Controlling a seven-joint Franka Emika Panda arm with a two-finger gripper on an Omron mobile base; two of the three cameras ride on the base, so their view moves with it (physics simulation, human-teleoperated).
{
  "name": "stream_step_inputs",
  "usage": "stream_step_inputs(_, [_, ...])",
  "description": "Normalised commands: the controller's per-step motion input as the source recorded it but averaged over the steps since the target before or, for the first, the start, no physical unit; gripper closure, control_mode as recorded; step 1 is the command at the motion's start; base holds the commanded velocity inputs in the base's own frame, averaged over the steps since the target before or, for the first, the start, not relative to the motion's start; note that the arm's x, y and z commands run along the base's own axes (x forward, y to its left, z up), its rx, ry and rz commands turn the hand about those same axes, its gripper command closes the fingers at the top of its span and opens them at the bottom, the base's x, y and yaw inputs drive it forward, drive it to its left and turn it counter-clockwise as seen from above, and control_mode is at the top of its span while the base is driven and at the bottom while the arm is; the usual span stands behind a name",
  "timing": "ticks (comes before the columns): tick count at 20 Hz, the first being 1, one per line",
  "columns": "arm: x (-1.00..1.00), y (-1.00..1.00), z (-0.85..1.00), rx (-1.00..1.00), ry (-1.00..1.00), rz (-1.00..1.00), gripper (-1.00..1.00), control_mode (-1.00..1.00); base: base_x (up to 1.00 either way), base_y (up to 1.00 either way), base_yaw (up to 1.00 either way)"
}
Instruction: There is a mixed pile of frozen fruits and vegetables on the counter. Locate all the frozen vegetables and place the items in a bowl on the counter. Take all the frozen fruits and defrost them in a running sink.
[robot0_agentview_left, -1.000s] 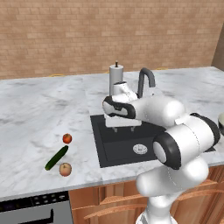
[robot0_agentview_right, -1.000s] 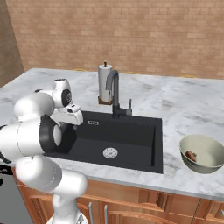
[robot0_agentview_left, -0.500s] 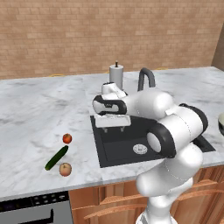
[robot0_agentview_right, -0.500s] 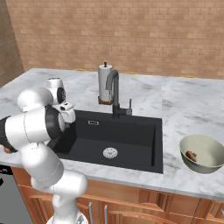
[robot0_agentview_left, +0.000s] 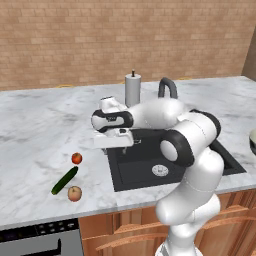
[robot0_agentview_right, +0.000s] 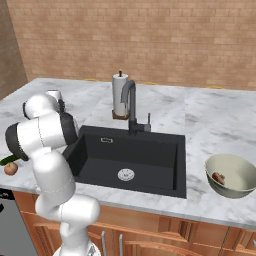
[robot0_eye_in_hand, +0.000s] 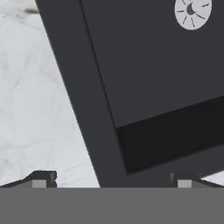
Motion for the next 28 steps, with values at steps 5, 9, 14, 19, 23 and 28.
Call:
stream_step_inputs(5, [0.04, 0.60, -0.28, 0.00, 0.00, 0.00, -1.00, -1.00, 0.00, 0.00, 0.00])
stream_step_inputs(9, [0.07, 0.56, -0.22, 0.00, 0.00, -0.01, -1.00, -1.00, 0.00, 0.00, 0.00])
stream_step_inputs(14, [0.05, 0.51, -0.02, 0.02, 0.01, -0.01, -1.00, -1.00, 0.00, 0.00, 0.00])
stream_step_inputs(19, [0.01, 0.53, -0.01, -0.01, 0.08, 0.00, -1.00, -1.00, 0.00, 0.00, 0.00])
stream_step_inputs(23, [0.00, 0.52, -0.04, -0.02, 0.07, 0.00, -1.00, -1.00, 0.00, 0.00, 0.00])
stream_step_inputs(28, [0.00, 0.55, -0.05, -0.02, 0.07, 0.00, -1.00, -1.00, 0.00, 0.00, 0.00])
